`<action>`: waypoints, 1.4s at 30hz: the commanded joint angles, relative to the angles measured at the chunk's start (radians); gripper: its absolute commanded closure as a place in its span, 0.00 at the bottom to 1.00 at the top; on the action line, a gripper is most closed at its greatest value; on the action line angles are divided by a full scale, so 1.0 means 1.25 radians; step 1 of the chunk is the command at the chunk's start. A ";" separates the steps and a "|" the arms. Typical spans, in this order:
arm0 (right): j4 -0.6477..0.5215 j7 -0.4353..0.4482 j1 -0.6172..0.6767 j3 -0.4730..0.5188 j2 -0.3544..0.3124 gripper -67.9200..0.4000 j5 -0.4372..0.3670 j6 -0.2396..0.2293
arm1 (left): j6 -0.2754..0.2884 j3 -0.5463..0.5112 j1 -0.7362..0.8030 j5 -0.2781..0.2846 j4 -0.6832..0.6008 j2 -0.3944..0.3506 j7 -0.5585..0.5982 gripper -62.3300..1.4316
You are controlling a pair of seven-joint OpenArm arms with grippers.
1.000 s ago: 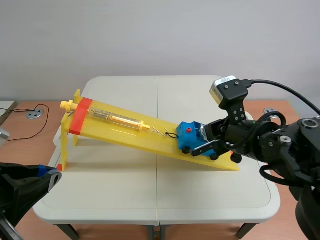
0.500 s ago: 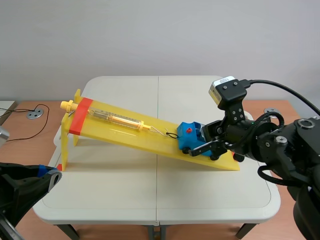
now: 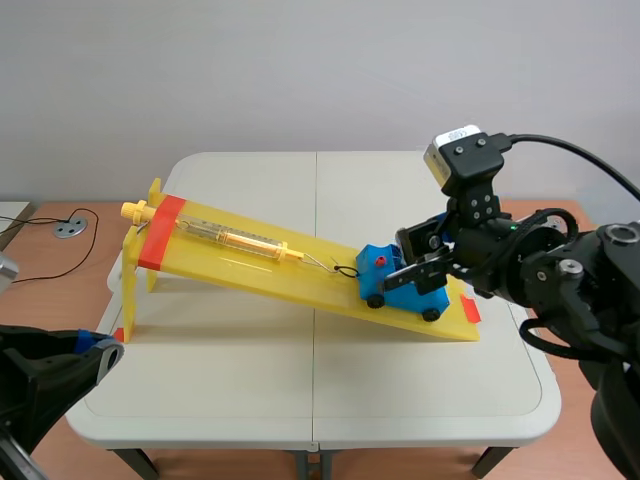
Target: Place the four metal weights on the blue cart on the ramp.
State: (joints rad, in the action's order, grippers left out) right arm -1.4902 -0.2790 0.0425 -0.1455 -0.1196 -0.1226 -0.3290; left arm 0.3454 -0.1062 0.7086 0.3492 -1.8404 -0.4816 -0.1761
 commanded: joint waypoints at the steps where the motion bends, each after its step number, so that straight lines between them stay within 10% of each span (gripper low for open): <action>1: -0.140 0.068 -0.093 0.034 -0.034 0.65 -0.070 0.013 | 0.035 -0.013 -0.011 0.062 -0.061 0.017 0.077 0.93; 24: -0.416 0.009 0.358 0.355 -0.172 0.66 -0.367 -0.203 | 0.105 -0.009 -0.130 0.015 -0.107 0.188 0.056 0.94; 42: -0.437 -0.035 0.707 0.654 -0.156 0.66 -0.436 -0.333 | 0.044 0.148 -0.287 -0.242 -0.096 0.281 0.066 0.94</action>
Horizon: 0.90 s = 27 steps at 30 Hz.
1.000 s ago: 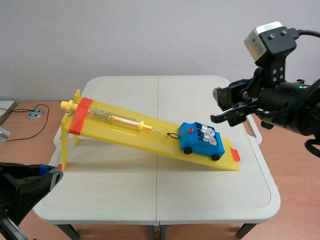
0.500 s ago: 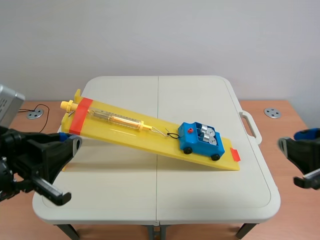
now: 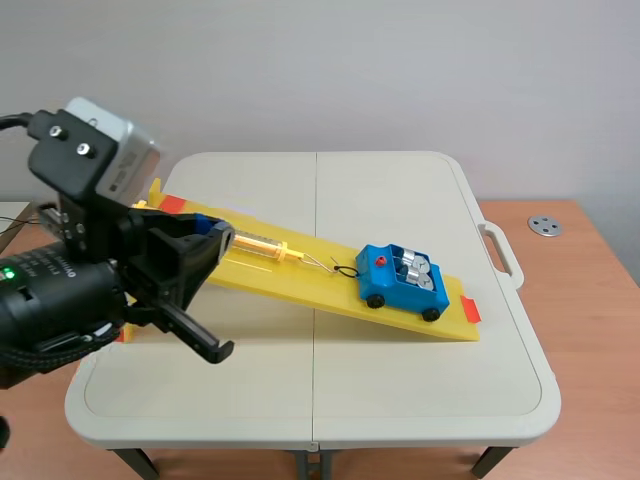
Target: Place the four metal weights on the blue cart on the ramp.
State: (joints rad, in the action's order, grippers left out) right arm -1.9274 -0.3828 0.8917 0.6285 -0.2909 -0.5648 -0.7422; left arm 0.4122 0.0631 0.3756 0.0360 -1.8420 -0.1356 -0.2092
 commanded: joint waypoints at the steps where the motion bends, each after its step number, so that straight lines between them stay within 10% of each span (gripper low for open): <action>1: -0.087 0.043 0.050 0.051 -0.013 0.66 -0.082 -0.003 | -0.022 0.022 -0.027 -0.013 -0.092 0.004 0.093 0.94; 7: -0.087 0.016 0.161 0.118 -0.011 0.66 -0.107 -0.003 | -0.082 0.054 -0.066 -0.105 -0.057 0.014 0.108 0.94; 27: -0.076 -0.078 0.289 0.221 0.041 0.66 -0.130 -0.003 | -0.113 0.054 -0.196 -0.111 0.153 0.070 0.153 0.94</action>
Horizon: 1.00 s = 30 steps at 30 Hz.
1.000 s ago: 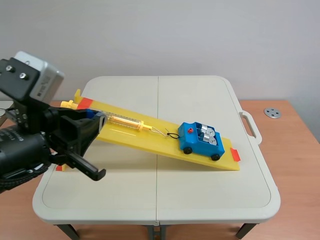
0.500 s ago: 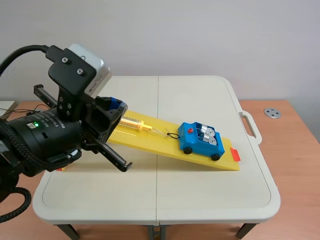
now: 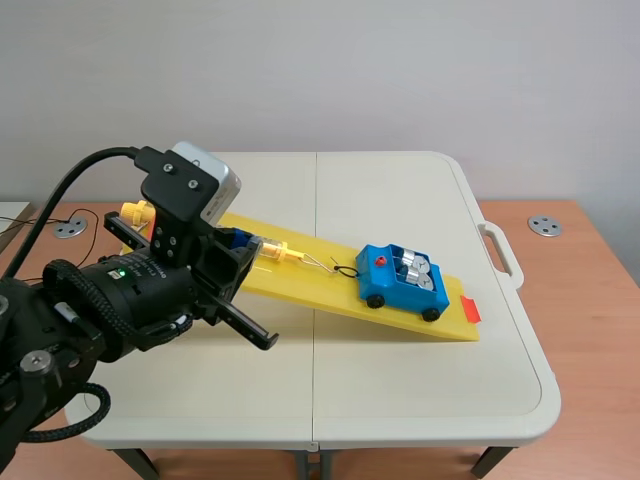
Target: Place the four metal weights on the blue cart on the ramp.
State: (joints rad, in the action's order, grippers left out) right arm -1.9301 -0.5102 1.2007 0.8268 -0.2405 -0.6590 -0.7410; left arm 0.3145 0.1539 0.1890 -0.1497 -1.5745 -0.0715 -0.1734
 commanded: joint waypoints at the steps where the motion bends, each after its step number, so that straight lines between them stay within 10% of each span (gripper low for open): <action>1: -0.069 0.020 0.042 0.063 0.000 0.66 -0.054 -0.004 | -0.036 -0.019 -0.054 0.035 -0.053 0.019 0.124 0.94; 30: -0.005 0.030 0.039 0.063 0.000 0.66 -0.075 -0.004 | -0.077 -0.019 -0.087 0.003 0.006 0.019 0.140 0.94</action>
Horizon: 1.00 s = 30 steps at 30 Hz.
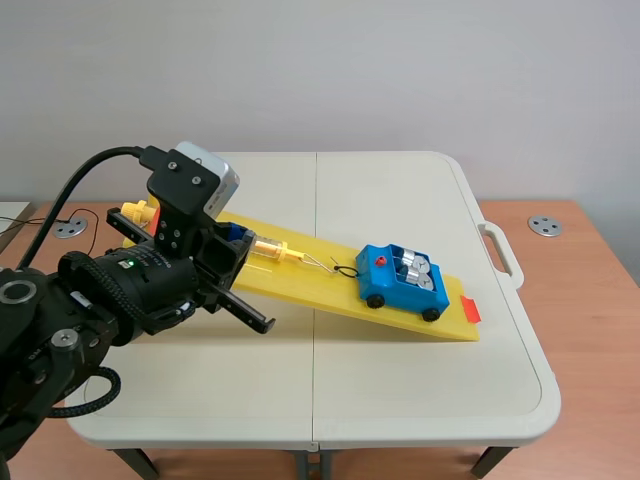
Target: Place the four metal weights on the blue cart on the ramp.
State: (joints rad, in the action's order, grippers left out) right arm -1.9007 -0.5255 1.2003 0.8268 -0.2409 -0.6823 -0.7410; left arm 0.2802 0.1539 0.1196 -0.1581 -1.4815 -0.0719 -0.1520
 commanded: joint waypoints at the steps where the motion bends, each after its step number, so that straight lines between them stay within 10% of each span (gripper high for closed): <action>1: -0.028 0.042 0.038 0.063 0.000 0.66 -0.056 -0.004 | -0.049 -0.019 -0.031 0.004 -0.068 0.019 0.123 0.94; 30: -0.028 0.058 0.036 0.063 0.000 0.66 -0.057 -0.004 | -0.049 -0.019 -0.031 0.007 -0.068 0.017 0.122 0.94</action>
State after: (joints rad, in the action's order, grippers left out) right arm -1.9007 -0.5251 1.2003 0.8268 -0.2409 -0.6823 -0.7410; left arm 0.2802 0.1539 0.1196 -0.1761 -1.4815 -0.0719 -0.1520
